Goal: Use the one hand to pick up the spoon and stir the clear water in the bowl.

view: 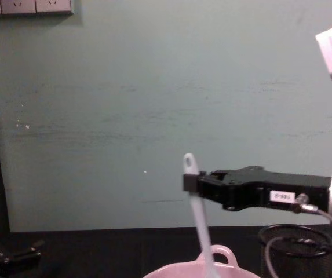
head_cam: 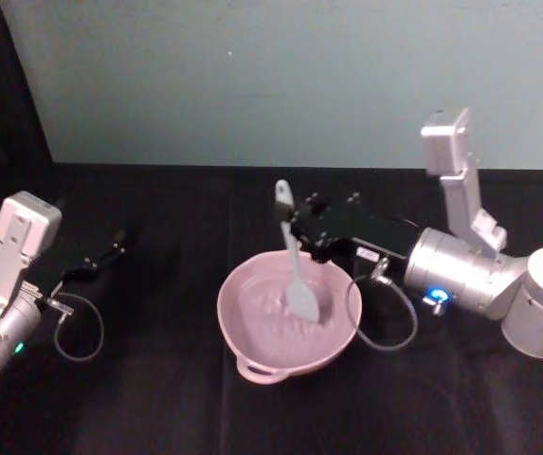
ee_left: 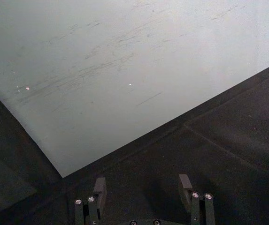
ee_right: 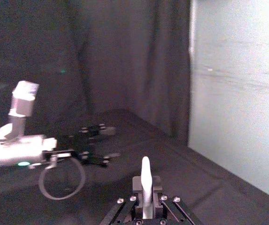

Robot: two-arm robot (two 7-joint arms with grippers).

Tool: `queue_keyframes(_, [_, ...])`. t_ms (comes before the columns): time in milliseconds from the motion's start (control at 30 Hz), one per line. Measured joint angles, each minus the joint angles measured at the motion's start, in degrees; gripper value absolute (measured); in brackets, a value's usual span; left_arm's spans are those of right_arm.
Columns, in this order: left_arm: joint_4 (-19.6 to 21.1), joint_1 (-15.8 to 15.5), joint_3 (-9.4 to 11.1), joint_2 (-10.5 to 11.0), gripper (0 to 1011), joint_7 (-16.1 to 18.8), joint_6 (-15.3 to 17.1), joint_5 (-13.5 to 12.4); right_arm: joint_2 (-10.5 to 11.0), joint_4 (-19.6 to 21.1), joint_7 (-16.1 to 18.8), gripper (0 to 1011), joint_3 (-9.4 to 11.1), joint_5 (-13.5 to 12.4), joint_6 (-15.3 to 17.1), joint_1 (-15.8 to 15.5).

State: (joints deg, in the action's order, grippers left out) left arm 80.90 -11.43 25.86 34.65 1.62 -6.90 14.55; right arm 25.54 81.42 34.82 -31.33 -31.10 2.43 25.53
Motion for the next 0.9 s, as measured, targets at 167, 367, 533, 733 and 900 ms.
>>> queue_keyframes(167, [0.0,0.0,0.0,0.0,1005,0.0,0.0,0.0,-1.07,1.38,1.29,123,-1.99,0.09,0.58,-0.09])
queue_keyframes(367, [0.0,0.0,0.0,0.0,1005,0.0,0.0,0.0,-2.49,0.89,2.15,123,-3.36,0.04,0.64,0.92])
queue_keyframes(533, [0.0,0.0,0.0,0.0,1005,0.0,0.0,0.0,-4.15,-1.54,2.48,123,-4.13,0.02,0.2,2.92])
queue_keyframes(733, [0.0,0.0,0.0,0.0,1005,0.0,0.0,0.0,-5.23,-5.23,2.45,124,-4.04,0.05,-0.36,4.86])
queue_keyframes(900, [0.0,0.0,0.0,0.0,1005,0.0,0.0,0.0,-5.44,-8.59,1.66,123,-2.47,-0.05,-1.05,5.96])
